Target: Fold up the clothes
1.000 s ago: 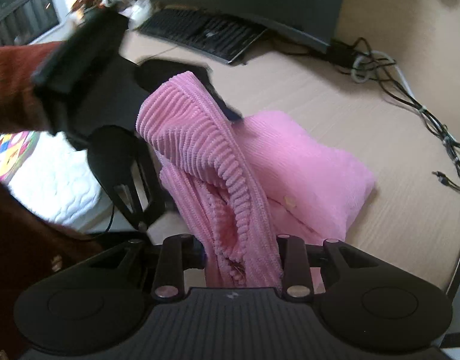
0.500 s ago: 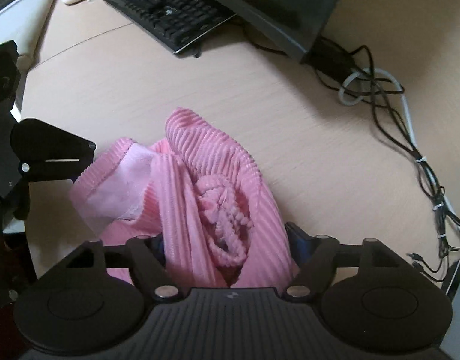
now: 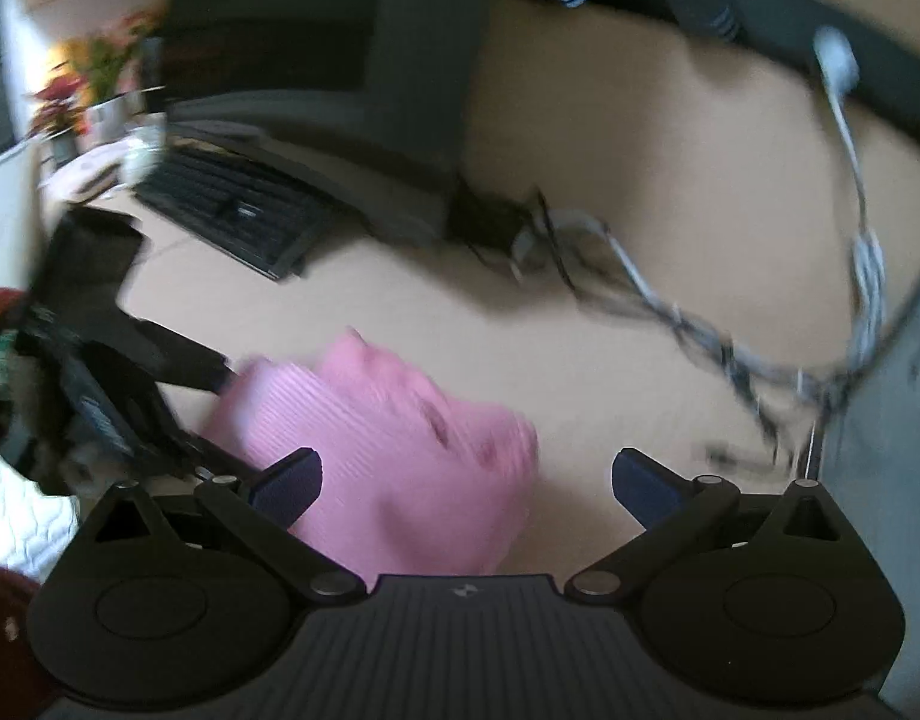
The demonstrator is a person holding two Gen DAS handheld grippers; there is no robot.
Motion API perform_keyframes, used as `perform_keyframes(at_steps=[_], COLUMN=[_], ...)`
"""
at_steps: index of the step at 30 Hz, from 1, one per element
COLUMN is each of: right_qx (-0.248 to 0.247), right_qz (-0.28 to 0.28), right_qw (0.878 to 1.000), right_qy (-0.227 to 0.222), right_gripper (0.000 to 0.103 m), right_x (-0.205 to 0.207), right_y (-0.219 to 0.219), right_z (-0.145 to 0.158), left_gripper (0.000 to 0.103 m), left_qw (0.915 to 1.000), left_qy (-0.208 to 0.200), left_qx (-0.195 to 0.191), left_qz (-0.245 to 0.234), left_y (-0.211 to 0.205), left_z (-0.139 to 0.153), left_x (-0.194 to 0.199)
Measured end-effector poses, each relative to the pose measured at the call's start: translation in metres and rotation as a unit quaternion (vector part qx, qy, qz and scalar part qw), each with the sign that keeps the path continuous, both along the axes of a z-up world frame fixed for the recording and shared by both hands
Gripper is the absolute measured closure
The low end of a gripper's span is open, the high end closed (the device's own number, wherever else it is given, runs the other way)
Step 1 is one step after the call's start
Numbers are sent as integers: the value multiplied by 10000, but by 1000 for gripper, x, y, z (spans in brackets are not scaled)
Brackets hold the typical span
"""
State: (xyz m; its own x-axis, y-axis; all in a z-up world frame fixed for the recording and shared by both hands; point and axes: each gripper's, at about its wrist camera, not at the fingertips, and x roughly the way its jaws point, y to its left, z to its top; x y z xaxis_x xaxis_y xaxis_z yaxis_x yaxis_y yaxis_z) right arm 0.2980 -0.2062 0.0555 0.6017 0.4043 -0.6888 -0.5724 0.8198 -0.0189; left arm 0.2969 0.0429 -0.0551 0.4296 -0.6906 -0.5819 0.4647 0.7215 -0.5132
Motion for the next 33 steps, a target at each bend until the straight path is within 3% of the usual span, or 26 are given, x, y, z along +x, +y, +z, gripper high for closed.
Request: perform_keyframes(at_steps=[2, 6, 9, 18, 22, 26, 28, 31, 33], right_qx=[189, 1163, 1382, 1220, 859, 512, 261, 309, 341], right_qz=[-293, -680, -772, 5, -414, -922, -952, -1152, -1250], right_qw=[9993, 9901, 9850, 9868, 9909, 9930, 9941, 9917, 9909], right_qy=[145, 383, 681, 1063, 955, 534, 459, 472, 375], right_gripper=[2, 46, 68, 69, 64, 63, 63, 62, 55], right_x=[9, 24, 32, -22, -11, 21, 31, 31, 23], right_y=[-6, -3, 1, -11, -2, 17, 28, 32, 31], right_z=[-18, -32, -40, -27, -50, -83, -97, -98, -90], left_gripper=[0, 0, 0, 4, 4, 4, 4, 3, 3], left_qw=[10000, 9999, 9995, 9920, 9944, 9971, 9970, 9939, 9909], left_qy=[-2, -34, -81, -115, -6, -150, -318, -771, -997], left_qx=[-46, -12, -113, -509, -306, 222, 413, 628, 748], left_qz=[-50, -151, -285, -1146, -1015, -716, -565, -479, -509], left_y=[-2, -4, -6, -6, -5, -7, -4, -1, -5], left_z=[1, 2, 5, 20, 12, 13, 22, 44, 53], left_x=[3, 3, -5, -63, -73, -67, -62, -57, -50])
